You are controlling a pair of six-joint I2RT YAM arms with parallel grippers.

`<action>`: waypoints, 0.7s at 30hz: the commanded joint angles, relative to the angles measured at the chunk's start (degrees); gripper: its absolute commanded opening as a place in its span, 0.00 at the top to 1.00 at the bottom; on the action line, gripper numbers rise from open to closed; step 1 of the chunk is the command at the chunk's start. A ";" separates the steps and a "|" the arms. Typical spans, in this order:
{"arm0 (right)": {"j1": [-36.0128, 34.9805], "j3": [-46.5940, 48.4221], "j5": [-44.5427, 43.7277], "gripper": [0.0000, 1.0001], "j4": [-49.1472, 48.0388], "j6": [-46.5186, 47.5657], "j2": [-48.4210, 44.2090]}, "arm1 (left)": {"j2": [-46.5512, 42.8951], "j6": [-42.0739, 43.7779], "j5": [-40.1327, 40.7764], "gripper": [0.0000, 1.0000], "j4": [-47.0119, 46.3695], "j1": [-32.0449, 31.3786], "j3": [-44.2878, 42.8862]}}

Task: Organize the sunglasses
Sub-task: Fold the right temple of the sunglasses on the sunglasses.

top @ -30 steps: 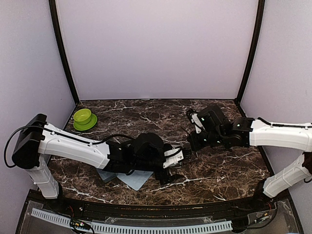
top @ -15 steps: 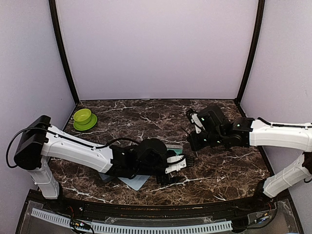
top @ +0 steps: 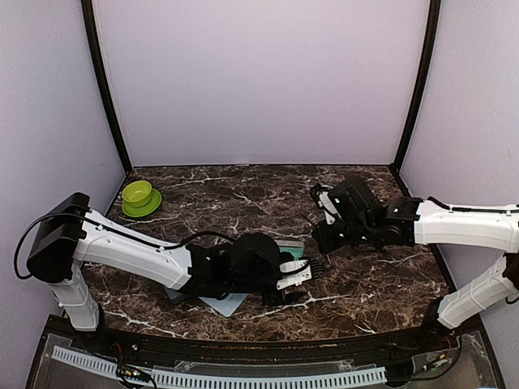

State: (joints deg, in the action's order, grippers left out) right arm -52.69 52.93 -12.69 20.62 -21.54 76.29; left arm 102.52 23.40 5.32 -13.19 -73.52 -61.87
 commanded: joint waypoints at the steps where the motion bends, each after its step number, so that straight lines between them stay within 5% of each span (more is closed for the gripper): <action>1: 0.32 -0.40 1.34 1.00 -2.48 -0.70 0.51 | 0.56 1.28 2.05 0.39 -0.71 -0.34 -1.52; 13: 0.37 -0.63 2.01 1.00 -3.11 -0.96 1.33 | 1.61 1.12 5.04 0.48 0.41 -0.93 -2.91; 21: 0.39 -1.51 -0.37 1.00 -1.90 -0.30 -0.07 | -1.52 -1.85 5.51 0.17 0.56 -1.01 -0.30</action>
State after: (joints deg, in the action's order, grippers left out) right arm -52.38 52.45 -12.03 20.51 -21.54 77.43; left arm 104.01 23.64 11.20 -12.53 -74.15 -63.37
